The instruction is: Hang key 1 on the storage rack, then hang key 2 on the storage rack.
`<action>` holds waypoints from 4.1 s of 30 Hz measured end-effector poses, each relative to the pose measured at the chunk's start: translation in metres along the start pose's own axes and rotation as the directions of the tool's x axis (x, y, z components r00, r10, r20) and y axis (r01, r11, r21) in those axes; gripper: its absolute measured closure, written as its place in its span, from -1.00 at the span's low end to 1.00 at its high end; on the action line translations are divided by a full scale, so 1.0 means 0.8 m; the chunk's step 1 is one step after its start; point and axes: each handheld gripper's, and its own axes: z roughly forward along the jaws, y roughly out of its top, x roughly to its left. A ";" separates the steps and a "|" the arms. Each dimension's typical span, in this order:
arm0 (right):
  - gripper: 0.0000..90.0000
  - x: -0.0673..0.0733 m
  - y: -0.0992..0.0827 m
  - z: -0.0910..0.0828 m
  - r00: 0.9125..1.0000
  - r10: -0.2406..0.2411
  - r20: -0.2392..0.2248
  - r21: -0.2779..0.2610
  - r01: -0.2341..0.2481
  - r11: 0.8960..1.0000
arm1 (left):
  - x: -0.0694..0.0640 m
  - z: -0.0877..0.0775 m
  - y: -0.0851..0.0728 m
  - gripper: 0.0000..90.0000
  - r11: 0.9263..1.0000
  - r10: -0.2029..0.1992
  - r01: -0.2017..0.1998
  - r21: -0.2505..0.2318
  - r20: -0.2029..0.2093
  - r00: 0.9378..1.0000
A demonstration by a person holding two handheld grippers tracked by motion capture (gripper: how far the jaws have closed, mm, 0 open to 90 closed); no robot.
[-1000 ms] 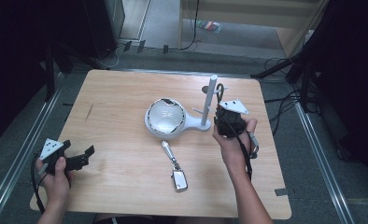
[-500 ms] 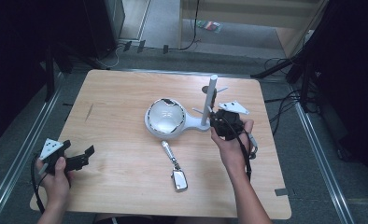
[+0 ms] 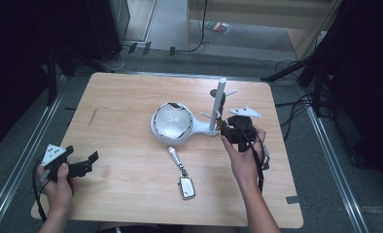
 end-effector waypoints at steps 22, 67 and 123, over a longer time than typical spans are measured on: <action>0.11 0.026 -0.015 -0.008 0.994 -0.054 -0.090 0.140 0.067 0.988 | 0.000 0.001 0.000 -1.00 1.000 0.000 0.000 -0.003 -0.002 1.000; 0.38 0.079 -0.026 0.013 0.953 -0.116 -0.281 0.286 0.199 0.937 | 0.000 0.000 0.000 -1.00 1.000 -0.006 0.006 -0.007 0.002 1.000; 0.57 0.143 -0.048 0.079 0.896 -0.139 -0.423 0.384 0.316 0.868 | 0.001 0.000 0.000 -1.00 1.000 -0.009 0.009 -0.005 0.004 1.000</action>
